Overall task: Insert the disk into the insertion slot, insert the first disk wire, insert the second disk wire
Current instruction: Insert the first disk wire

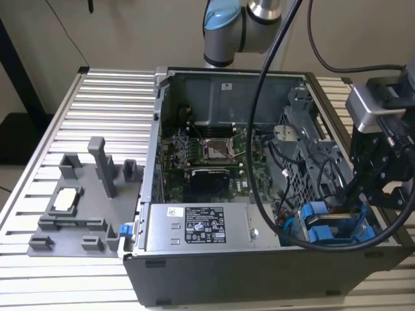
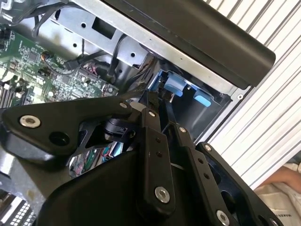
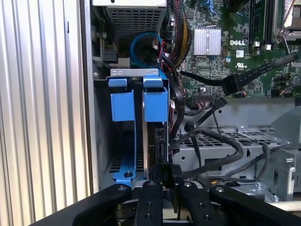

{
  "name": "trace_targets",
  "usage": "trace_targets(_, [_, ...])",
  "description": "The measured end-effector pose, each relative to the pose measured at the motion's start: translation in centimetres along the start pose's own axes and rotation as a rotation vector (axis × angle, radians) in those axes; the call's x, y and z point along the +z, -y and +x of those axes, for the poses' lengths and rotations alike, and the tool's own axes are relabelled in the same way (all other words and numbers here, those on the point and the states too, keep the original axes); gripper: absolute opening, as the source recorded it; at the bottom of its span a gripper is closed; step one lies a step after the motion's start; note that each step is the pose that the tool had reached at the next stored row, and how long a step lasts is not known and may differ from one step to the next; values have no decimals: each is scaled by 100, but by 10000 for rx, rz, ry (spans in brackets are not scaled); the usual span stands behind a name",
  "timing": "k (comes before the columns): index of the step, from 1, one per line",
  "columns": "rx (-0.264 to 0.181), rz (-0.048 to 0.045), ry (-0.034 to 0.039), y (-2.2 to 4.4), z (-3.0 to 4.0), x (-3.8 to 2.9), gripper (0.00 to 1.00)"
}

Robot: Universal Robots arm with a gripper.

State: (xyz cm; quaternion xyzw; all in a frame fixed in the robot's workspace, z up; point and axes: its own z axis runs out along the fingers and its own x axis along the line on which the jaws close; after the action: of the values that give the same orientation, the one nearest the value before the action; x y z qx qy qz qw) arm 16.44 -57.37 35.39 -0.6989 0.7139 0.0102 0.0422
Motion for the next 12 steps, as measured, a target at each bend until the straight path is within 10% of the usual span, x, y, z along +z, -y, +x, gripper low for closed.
trace_targets(12, [-5, -1, 99, -2, 5, 50, 19])
